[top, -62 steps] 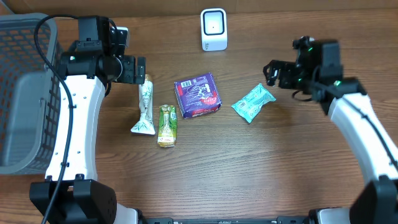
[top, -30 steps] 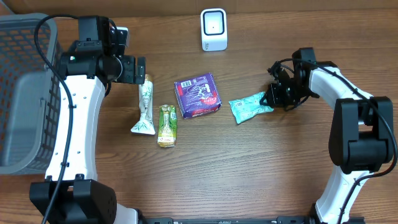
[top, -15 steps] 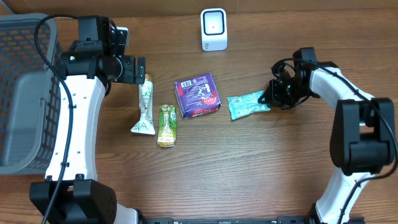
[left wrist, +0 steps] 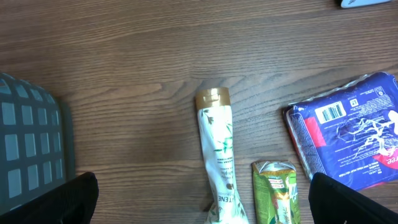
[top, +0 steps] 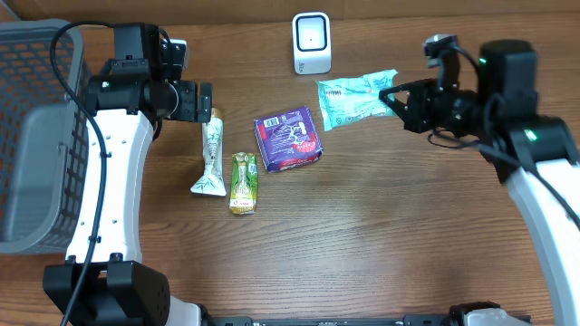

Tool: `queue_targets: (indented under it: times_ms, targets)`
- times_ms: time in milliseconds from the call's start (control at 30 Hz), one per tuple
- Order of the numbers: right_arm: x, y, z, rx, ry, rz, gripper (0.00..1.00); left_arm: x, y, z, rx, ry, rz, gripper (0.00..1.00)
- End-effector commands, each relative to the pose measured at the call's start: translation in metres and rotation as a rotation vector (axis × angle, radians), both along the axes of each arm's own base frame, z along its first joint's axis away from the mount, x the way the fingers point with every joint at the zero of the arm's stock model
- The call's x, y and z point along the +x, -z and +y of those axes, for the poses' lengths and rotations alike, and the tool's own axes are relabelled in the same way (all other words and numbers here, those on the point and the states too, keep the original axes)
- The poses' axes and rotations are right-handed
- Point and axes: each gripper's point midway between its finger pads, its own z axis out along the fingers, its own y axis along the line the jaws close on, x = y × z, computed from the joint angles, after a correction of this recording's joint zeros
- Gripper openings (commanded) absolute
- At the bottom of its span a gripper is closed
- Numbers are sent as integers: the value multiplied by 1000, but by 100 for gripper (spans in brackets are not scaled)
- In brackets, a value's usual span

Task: Scan the item barcode
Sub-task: 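Hold the mint-green packet up in front of the white scanner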

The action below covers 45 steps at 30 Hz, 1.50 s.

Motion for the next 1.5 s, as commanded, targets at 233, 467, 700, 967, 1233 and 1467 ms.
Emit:
queue_targets:
  times_ms: [233, 467, 700, 967, 1233, 1467]
  targets:
    - [-43, -67, -9, 54, 57, -144, 4, -1, -12, 1, -9, -19, -30, 100]
    - [17, -20, -34, -250, 398, -147, 4, -1, -12, 1, -9, -19, -30, 100]
    - [84, 0, -16, -636, 576, -396, 4, -1, -12, 1, -9, -19, -30, 100]
    - [152, 18, 22, -990, 529, -726, 4, -1, -11, 1, -9, -19, -30, 99]
    - [194, 46, 56, -1200, 437, -1016, 4, -1, -11, 1, -9, -19, -30, 99]
    - [211, 90, 77, -1330, 344, -1144, 4, -1, -12, 1, -9, -19, -30, 99]
